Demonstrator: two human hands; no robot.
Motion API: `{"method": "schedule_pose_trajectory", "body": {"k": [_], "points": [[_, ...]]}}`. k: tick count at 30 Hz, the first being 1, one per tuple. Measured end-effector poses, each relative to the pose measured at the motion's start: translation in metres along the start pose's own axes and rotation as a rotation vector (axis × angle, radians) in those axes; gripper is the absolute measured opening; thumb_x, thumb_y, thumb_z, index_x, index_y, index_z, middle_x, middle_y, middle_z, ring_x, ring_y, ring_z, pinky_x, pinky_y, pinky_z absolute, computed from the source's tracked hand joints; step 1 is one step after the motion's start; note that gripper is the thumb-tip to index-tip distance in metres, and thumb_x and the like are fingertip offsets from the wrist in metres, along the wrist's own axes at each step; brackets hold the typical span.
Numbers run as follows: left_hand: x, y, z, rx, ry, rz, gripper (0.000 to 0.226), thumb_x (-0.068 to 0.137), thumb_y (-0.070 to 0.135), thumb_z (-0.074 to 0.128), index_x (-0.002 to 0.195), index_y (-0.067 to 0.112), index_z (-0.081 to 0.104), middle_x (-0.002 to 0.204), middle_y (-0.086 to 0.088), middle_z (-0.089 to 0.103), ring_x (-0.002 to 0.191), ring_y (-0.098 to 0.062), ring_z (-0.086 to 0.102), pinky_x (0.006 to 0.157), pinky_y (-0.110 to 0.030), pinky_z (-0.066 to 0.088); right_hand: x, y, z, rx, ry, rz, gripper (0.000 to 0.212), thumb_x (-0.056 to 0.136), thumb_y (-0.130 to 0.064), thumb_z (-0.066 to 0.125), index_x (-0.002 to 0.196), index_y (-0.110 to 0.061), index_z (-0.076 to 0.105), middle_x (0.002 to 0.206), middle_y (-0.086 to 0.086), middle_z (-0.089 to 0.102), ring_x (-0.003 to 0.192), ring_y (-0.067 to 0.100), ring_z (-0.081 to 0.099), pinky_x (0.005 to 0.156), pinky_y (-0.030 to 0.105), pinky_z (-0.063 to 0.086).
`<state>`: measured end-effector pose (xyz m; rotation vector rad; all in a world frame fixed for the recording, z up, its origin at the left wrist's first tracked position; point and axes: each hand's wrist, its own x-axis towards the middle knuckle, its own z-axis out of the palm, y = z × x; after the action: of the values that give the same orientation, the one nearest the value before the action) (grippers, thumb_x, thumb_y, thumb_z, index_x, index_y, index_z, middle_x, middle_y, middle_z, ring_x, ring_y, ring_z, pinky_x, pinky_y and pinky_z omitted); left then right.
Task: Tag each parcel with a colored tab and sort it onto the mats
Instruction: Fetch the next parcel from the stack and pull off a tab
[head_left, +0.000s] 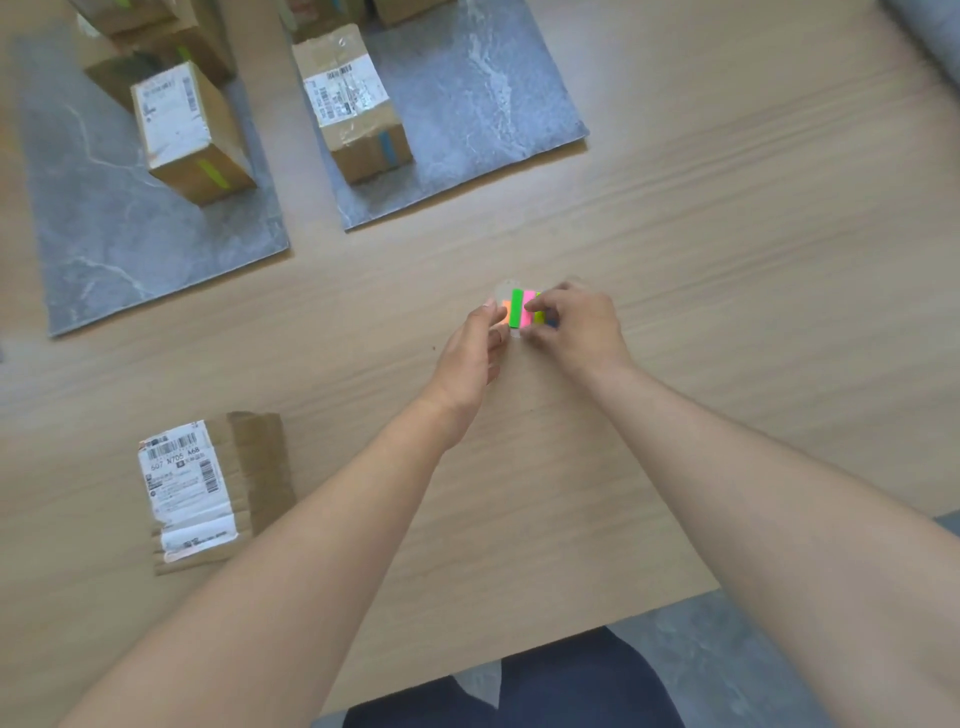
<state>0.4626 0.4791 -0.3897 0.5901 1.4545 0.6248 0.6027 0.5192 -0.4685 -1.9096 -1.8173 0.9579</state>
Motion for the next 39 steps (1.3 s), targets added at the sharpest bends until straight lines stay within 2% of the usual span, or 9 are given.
{"method": "schedule_pose_trajectory", "body": {"k": [6,9,11,15,18,25,31,36,39], "points": [[0.004,0.0,0.0,0.018,-0.035,-0.001,0.045,0.107,0.038,0.029,0.141,0.016,0.05,0.131,-0.004,0.055,0.131,-0.012,0.048,0.113,-0.031,0.033,0.021,-0.002,0.002,-0.012,-0.007,0.087,0.031,0.066,-0.029,0.094,0.091,-0.019,0.079,0.089,0.001,0.065,0.08,0.014,0.057,0.069,0.024,0.034],[0.005,0.002,0.0,0.096,-0.042,0.03,0.027,0.104,0.041,0.038,0.103,0.028,0.061,0.11,-0.001,0.055,0.106,-0.012,0.054,0.1,-0.032,0.042,0.025,-0.005,-0.003,0.014,-0.044,0.147,0.03,0.065,-0.027,0.094,0.09,-0.02,0.081,0.085,0.0,0.071,0.08,0.014,0.063,0.068,0.025,0.041],[0.009,-0.002,-0.002,0.198,0.006,0.093,0.028,0.098,0.043,0.043,0.088,0.029,0.066,0.1,0.006,0.064,0.106,-0.016,0.062,0.101,-0.038,0.045,0.027,-0.007,-0.006,0.008,-0.071,0.163,0.027,0.068,-0.025,0.093,0.091,-0.021,0.081,0.082,-0.002,0.07,0.08,0.014,0.066,0.071,0.026,0.048],[0.01,-0.002,-0.008,0.469,0.091,0.249,0.025,0.098,0.022,0.054,0.114,0.02,0.072,0.098,0.008,0.071,0.084,0.005,0.063,0.081,-0.019,0.048,0.03,-0.01,-0.012,-0.095,-0.106,0.108,0.013,0.079,-0.021,0.084,0.091,-0.021,0.081,0.093,0.003,0.076,0.091,0.023,0.071,0.079,0.033,0.055],[0.017,-0.003,-0.013,0.727,0.106,0.36,0.036,0.093,0.008,0.046,0.12,0.01,0.071,0.12,-0.007,0.069,0.112,-0.016,0.062,0.098,-0.025,0.045,0.026,-0.014,-0.014,-0.268,-0.137,-0.059,0.014,0.09,-0.026,0.072,0.098,-0.015,0.077,0.102,0.011,0.069,0.099,0.032,0.064,0.075,0.036,0.048],[0.036,-0.013,-0.015,1.378,-0.019,0.536,0.06,0.083,0.026,0.033,0.133,0.009,0.061,0.142,-0.016,0.054,0.132,-0.039,0.049,0.115,-0.042,0.036,0.023,-0.013,-0.017,-0.351,-0.121,-0.199,0.02,0.091,-0.029,0.068,0.096,-0.01,0.073,0.099,0.013,0.065,0.096,0.036,0.064,0.073,0.04,0.048],[0.045,-0.021,-0.019,1.536,-0.039,0.535,0.069,0.084,0.043,0.022,0.139,0.019,0.056,0.144,-0.014,0.05,0.132,-0.041,0.046,0.111,-0.049,0.038,0.033,-0.007,-0.023,-0.339,-0.219,-0.238,0.02,0.094,-0.026,0.064,0.1,-0.009,0.073,0.1,0.017,0.065,0.099,0.039,0.063,0.082,0.043,0.052],[0.042,-0.014,-0.01,1.546,-0.029,0.466,0.063,0.088,0.042,0.028,0.144,0.025,0.049,0.148,-0.01,0.041,0.137,-0.038,0.038,0.118,-0.05,0.027,0.039,-0.004,-0.018,-0.298,-0.208,-0.141,0.019,0.102,-0.022,0.057,0.108,-0.009,0.068,0.111,0.019,0.067,0.109,0.039,0.061,0.09,0.043,0.048],[0.044,-0.01,-0.009,1.542,-0.035,0.459,0.051,0.094,0.036,0.042,0.145,0.027,0.048,0.151,-0.008,0.037,0.14,-0.037,0.034,0.121,-0.05,0.02,0.039,-0.003,-0.016,-0.031,0.03,0.169,0.015,0.102,-0.021,0.054,0.104,-0.013,0.066,0.102,0.014,0.074,0.103,0.035,0.066,0.088,0.038,0.05]]}}
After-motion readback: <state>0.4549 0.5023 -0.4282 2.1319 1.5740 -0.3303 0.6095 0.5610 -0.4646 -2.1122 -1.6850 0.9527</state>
